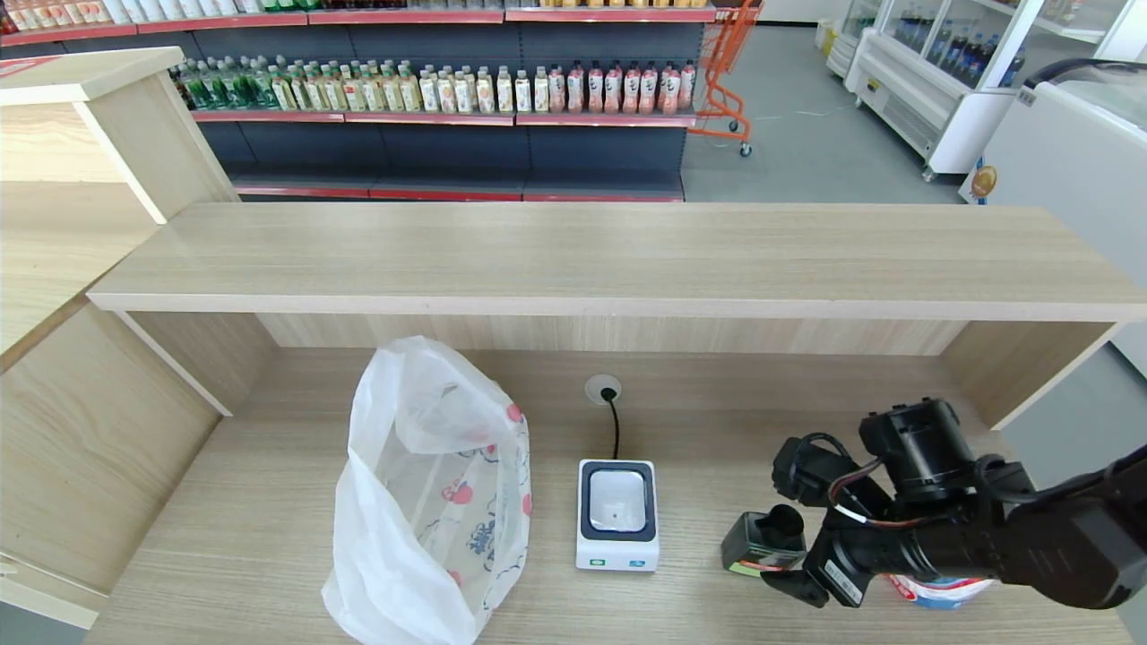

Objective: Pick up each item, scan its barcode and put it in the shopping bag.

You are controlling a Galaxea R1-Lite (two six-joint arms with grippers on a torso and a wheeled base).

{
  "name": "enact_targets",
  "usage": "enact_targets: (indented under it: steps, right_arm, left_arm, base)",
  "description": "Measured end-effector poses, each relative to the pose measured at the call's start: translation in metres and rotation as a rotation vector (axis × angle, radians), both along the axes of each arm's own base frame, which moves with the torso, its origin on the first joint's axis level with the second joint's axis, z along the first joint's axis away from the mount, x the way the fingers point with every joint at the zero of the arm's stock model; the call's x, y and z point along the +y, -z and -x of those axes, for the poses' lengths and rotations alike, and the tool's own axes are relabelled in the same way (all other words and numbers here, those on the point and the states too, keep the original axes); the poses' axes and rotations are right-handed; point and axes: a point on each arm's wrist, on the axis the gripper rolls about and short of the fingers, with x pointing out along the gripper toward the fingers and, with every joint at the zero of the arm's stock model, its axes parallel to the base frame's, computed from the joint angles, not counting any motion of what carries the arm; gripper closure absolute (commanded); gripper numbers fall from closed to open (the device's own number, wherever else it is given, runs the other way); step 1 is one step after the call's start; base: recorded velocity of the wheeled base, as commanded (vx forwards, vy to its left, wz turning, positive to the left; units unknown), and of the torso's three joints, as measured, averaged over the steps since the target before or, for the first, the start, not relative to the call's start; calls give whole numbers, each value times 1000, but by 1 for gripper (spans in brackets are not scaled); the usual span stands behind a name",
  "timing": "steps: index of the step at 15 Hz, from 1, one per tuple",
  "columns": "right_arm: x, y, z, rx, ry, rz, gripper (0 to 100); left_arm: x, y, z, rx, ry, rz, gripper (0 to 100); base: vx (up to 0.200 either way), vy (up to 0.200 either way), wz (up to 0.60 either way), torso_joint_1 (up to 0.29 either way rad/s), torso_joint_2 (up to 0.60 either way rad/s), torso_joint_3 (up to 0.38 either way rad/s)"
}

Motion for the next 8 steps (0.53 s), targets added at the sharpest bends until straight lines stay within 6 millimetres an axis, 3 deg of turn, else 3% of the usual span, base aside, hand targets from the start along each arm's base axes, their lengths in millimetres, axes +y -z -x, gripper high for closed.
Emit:
enact_targets:
  steps: [3,4,8]
  right_arm:
    - [14,9,-10,-2,-37,1,0]
    - [17,10,-15,-13,-40,-3,100]
    - [21,16,-22,-8,-44,-5,100]
  left_arm:
    - [0,0,0,0,0,0,0]
    - [0,0,0,0,0,0,0]
    - [0,0,0,0,0,0,0]
  base:
    - [0,0,0,0,0,0]
    - [0,0,0,0,0,0]
    - [0,0,0,0,0,0]
